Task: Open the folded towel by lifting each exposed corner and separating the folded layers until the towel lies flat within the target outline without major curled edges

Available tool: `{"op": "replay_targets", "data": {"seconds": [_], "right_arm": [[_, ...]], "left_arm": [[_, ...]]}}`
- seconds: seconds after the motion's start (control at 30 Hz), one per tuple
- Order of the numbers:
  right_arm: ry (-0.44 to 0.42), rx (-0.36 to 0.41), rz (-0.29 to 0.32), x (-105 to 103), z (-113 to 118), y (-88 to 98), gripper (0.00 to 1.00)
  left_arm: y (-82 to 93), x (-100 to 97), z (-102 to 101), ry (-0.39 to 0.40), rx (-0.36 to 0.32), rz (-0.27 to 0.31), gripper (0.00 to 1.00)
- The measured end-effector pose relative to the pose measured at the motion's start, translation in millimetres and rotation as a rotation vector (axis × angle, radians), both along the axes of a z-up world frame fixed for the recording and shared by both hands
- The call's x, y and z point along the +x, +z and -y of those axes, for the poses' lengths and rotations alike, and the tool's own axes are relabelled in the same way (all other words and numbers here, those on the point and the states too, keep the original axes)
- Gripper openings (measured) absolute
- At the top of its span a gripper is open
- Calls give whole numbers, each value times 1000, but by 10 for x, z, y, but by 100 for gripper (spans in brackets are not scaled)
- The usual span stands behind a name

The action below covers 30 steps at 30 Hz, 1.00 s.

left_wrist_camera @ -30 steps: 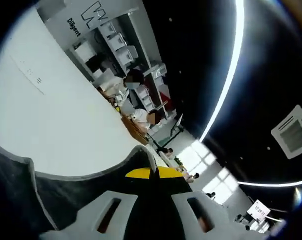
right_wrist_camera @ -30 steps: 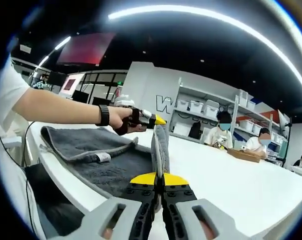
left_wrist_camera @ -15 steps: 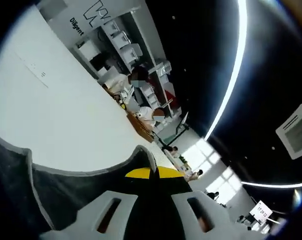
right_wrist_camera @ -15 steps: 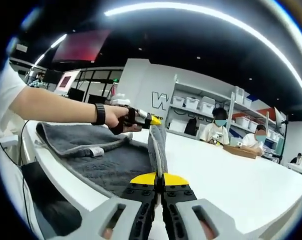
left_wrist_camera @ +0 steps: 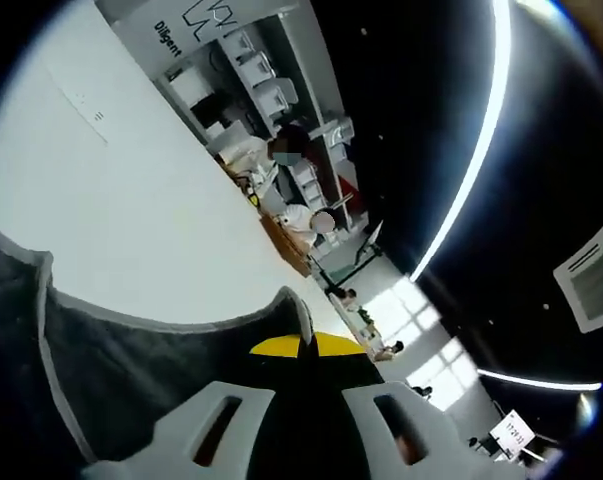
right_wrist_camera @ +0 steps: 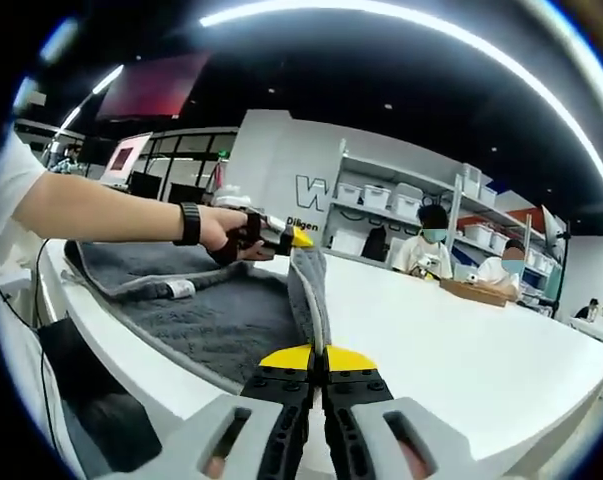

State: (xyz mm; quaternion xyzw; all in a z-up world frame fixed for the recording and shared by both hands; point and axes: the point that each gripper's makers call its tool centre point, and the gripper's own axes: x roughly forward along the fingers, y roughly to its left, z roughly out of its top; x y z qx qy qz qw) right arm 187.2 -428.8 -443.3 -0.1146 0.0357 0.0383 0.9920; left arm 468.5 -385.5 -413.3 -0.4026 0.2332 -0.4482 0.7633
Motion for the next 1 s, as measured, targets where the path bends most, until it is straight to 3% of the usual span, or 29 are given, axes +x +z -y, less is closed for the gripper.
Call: {"op": "replay_targets", "data": {"seconds": [0.53,0.77,0.87,1.0], "right_arm": [[-35,6,-31,12,140,-116,0],[-29,-11,-64,50,159,-182,0],[-13,-22,-76,69,134,-178,0],[13,-31,-86,97,75,-161,5]], "left_arm": [[-121,0,173,3,39,-19,0],[-240,26,234,7,77,-44,0],[-254,32,245,12,88,-23,1],[-265,22,244,9,79,-37,1]]}}
